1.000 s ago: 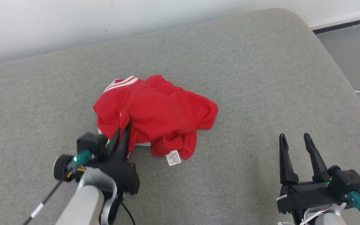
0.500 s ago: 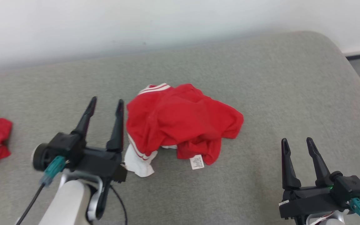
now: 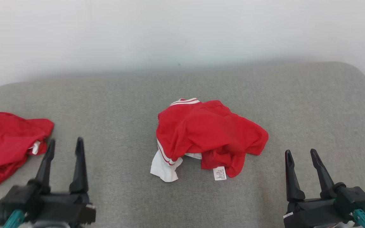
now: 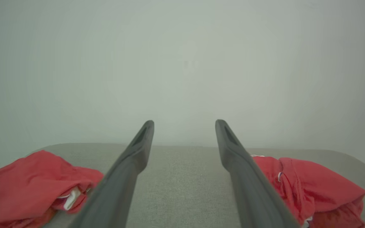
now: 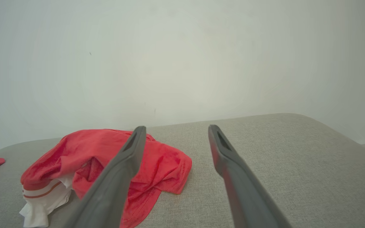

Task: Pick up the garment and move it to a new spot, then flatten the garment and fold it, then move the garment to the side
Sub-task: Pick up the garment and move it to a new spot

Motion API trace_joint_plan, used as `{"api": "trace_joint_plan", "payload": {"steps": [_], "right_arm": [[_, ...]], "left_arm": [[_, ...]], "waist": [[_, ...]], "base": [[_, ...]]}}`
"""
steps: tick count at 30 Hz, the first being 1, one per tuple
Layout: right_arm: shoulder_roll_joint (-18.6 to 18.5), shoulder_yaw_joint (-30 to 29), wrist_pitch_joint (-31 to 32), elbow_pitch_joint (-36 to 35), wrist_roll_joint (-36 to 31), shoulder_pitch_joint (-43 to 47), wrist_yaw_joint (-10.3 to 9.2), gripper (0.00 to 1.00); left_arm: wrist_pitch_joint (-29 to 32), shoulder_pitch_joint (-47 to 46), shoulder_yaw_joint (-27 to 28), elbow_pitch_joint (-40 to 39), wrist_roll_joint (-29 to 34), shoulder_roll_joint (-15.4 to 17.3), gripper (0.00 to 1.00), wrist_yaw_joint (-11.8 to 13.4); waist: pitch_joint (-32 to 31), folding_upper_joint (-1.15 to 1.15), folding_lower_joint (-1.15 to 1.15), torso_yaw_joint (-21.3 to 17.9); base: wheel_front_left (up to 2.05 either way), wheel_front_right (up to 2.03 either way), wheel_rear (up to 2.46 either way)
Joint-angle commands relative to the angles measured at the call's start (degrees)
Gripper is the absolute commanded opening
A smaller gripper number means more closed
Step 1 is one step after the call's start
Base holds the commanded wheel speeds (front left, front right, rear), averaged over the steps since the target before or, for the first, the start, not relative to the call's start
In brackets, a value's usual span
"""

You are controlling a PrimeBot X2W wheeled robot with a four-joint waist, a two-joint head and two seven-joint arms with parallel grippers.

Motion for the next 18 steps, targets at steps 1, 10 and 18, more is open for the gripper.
{"api": "trace_joint_plan", "payload": {"steps": [1,10,18], "right_arm": [[-0.1,-0.1,-0.1,0.1,-0.3,0.9,0.17,1.0],[-0.1,0.2,-0.1,1.0,-0.2,2.0,0.17,1.0],[-0.1,0.6,-0.1,1.7,0.4,2.4,0.17,1.0]], "left_arm": [[-0.2,1.4,0.6,-0.6,0.9,-0.4,1.0,0.0],[-0.2,9.3,5.4,-3.0,2.9,-3.8,1.0,-1.9],[-0.2,11.7,8.2,-3.6,4.9,-6.3,1.0,-4.1]], "waist": [[-1.2,0.0,0.01,1.1],[-2.8,0.0,0.01,2.5],[-3.2,0.0,0.01,2.9]], "base": [[0.0,0.0,0.0],[0.0,0.0,0.0],[0.0,0.0,0.0]]}}
